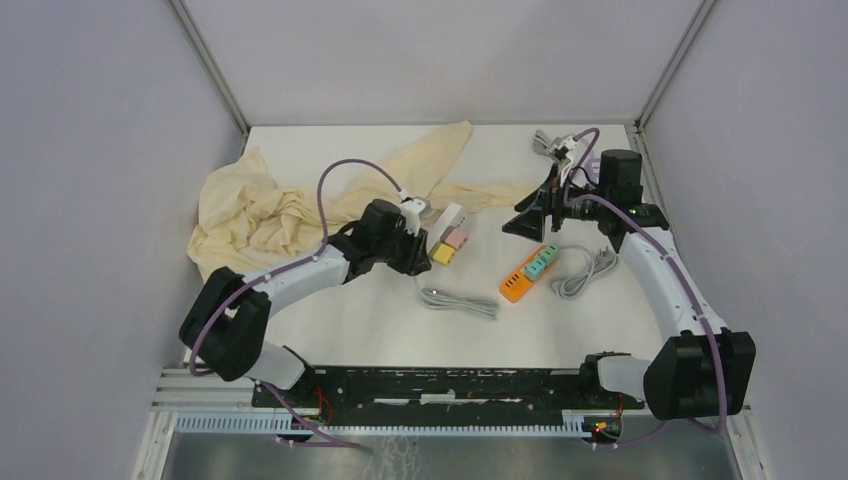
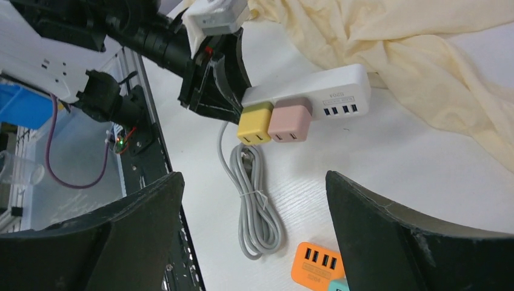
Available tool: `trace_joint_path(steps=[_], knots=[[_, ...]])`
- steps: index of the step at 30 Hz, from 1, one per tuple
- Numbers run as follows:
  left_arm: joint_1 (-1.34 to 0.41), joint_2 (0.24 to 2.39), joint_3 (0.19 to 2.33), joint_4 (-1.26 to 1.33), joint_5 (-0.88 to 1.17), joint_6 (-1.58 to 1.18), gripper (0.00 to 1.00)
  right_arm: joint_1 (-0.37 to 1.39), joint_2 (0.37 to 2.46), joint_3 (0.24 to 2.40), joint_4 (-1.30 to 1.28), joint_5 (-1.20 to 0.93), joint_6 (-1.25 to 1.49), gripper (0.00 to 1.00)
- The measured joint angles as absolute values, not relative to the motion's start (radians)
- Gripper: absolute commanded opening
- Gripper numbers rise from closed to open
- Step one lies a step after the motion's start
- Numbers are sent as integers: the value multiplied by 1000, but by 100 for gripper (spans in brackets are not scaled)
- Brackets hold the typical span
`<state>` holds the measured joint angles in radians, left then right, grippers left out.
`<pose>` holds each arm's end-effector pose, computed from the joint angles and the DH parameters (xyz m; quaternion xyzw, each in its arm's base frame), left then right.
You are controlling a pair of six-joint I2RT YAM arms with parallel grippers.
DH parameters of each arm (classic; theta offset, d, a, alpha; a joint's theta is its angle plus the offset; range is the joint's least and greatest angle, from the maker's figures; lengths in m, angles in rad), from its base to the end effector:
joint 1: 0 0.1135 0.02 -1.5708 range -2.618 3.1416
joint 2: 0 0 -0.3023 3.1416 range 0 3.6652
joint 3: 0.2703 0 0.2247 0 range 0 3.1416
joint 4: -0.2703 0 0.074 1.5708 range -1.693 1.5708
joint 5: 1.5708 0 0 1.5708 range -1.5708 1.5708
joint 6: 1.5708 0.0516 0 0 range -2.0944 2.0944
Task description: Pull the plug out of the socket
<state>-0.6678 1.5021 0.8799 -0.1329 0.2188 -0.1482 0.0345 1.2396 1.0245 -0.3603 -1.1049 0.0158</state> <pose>0.2292 -0.1950 0.2524 0.2763 0.8707 -0.2484 0.3221 0.2259 0.0539 0.3589 -0.2575 0.7456 0.4712 0.3947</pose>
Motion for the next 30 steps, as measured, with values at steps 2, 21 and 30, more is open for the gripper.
trace_joint_path(steps=[2, 21, 30], knots=[[-621, 1447, 803, -107, 300, -207, 3, 67, 1242, 1024, -383, -1099, -32, 93], [-509, 1293, 369, 467, 754, -823, 3, 257, 1246, 1012, -588, -1090, -582, 93], [-505, 1380, 369, 544, 786, -852, 3, 324, 1259, 998, -763, -1039, -946, 95]])
